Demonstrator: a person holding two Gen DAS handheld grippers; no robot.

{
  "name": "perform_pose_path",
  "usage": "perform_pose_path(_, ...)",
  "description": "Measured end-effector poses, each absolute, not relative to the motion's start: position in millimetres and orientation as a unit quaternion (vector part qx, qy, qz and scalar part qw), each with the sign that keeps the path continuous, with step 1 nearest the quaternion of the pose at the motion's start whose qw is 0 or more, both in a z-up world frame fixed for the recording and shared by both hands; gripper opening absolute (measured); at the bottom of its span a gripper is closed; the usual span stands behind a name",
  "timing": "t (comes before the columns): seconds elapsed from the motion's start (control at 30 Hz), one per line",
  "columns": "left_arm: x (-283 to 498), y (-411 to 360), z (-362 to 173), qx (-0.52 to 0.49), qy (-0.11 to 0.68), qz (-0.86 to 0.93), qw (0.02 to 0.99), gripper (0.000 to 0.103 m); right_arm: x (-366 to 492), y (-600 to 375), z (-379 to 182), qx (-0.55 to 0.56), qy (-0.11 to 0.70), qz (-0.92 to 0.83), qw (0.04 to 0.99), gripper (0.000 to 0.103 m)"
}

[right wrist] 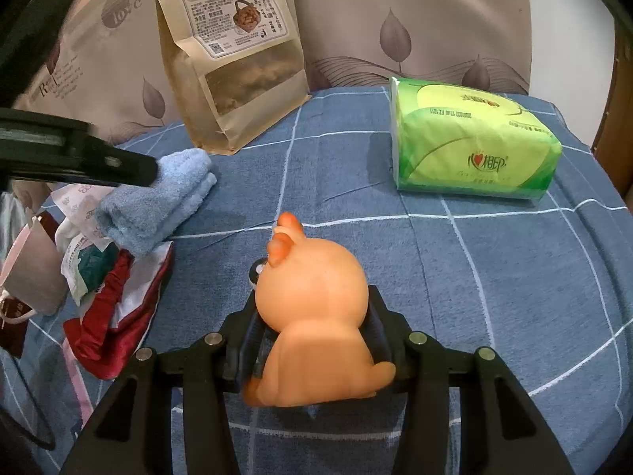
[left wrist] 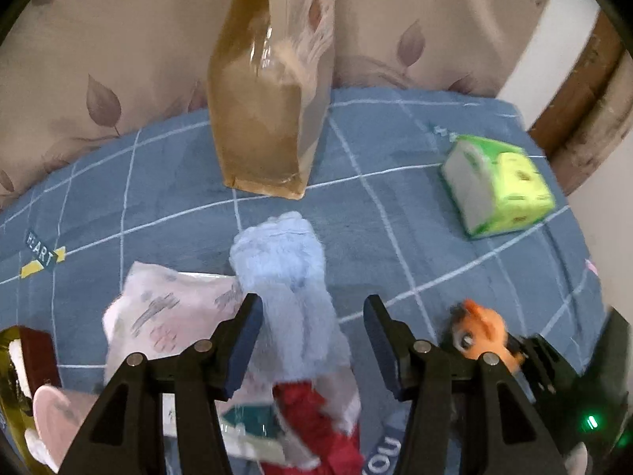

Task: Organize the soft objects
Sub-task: 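Grasp the light blue towel with the left gripper while right holds the orange toy, then carry the light blue towel with the left gripper over the gold tray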

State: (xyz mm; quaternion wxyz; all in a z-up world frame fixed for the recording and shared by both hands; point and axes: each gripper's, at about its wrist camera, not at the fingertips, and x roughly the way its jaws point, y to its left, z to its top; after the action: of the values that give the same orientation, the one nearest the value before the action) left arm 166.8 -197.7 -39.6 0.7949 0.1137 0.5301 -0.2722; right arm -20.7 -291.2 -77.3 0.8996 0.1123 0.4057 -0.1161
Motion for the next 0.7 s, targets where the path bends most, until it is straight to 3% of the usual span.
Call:
perform_pose_path(0.23, 180, -205, -70, 0.118, 0.543, -0.246, 0.794, 0.053, -21, -291, -77, 0.115, 0.406, -0.115, 0.899, 0.045)
perform_pose_path(0.27, 179, -206, -69, 0.121, 0.542, -0.248, 0.794, 0.032, -21, -292, -77, 0.118, 0.405, -0.114, 0.899, 0.045)
perform_pose_path(0.3, 177, -206, -68, 0.124, 0.54, -0.251, 0.794, 0.019, -20, -292, -77, 0.119, 0.405, -0.114, 0.899, 0.045)
perform_pose_path(0.7, 163, -194, -46, 0.108, 0.526, -0.266, 0.8, 0.017, -20, -290, -76, 0.113, 0.407, -0.116, 0.899, 0.045)
